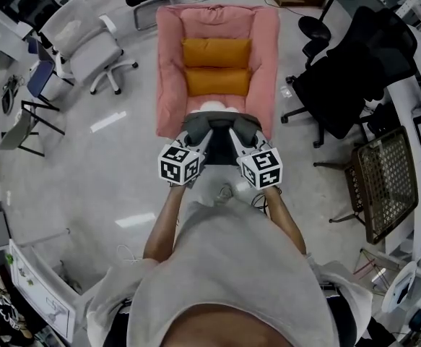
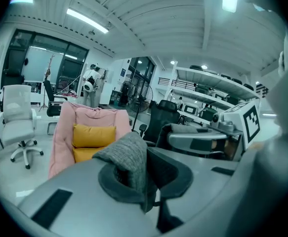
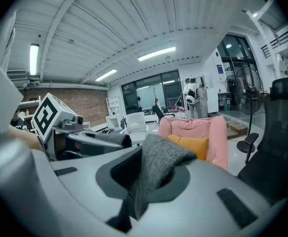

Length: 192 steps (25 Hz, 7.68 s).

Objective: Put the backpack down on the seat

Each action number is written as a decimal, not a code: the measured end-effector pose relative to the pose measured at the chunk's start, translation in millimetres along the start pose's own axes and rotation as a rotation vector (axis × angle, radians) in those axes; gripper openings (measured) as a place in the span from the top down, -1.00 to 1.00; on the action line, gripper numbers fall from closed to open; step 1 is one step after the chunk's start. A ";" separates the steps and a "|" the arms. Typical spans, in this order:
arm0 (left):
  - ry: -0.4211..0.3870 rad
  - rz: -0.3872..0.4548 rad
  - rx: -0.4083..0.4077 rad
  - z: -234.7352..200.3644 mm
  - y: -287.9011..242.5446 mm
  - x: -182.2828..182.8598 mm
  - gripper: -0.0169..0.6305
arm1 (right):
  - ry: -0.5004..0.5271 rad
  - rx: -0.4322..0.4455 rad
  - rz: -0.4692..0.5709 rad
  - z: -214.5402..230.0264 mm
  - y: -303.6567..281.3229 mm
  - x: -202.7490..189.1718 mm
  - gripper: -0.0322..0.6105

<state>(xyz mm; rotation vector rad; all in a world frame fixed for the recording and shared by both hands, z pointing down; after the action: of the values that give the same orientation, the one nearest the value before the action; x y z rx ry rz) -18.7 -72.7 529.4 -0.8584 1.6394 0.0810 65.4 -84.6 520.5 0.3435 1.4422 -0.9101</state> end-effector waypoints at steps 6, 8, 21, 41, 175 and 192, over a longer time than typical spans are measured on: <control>0.021 -0.010 0.012 -16.2 -18.5 8.5 0.85 | -0.006 0.009 -0.008 19.2 -23.2 7.5 0.82; 0.027 -0.010 0.010 -22.1 -24.6 11.8 0.85 | -0.009 0.006 -0.009 25.6 -31.5 10.6 0.82; 0.015 -0.040 -0.075 -87.9 -69.9 42.1 0.85 | -0.019 -0.066 -0.039 58.2 -99.9 32.8 0.82; 0.000 -0.059 -0.271 -164.1 -94.6 81.7 0.85 | -0.087 -0.253 -0.045 74.2 -176.6 69.1 0.82; 0.045 -0.158 0.003 -251.8 -193.3 64.2 0.55 | -0.091 -0.200 -0.161 200.5 -237.7 3.8 0.34; -0.047 -0.031 -0.003 -241.0 -174.9 135.2 0.88 | -0.005 -0.225 -0.019 196.9 -226.3 80.1 0.90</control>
<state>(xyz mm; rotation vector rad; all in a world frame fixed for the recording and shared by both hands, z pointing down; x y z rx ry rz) -118.8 -383.6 546.5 -0.8778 1.5824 0.0813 32.7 -392.2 545.8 0.1599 1.5288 -0.7535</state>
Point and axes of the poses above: the fingertips, and each gripper's own axes: y backward along the fingers, z to its right, x out of its top, the point moved 2 cm from there along y, backward along the fingers, and after that the axes turned 2 degrees about z, right-handed, at the moved point
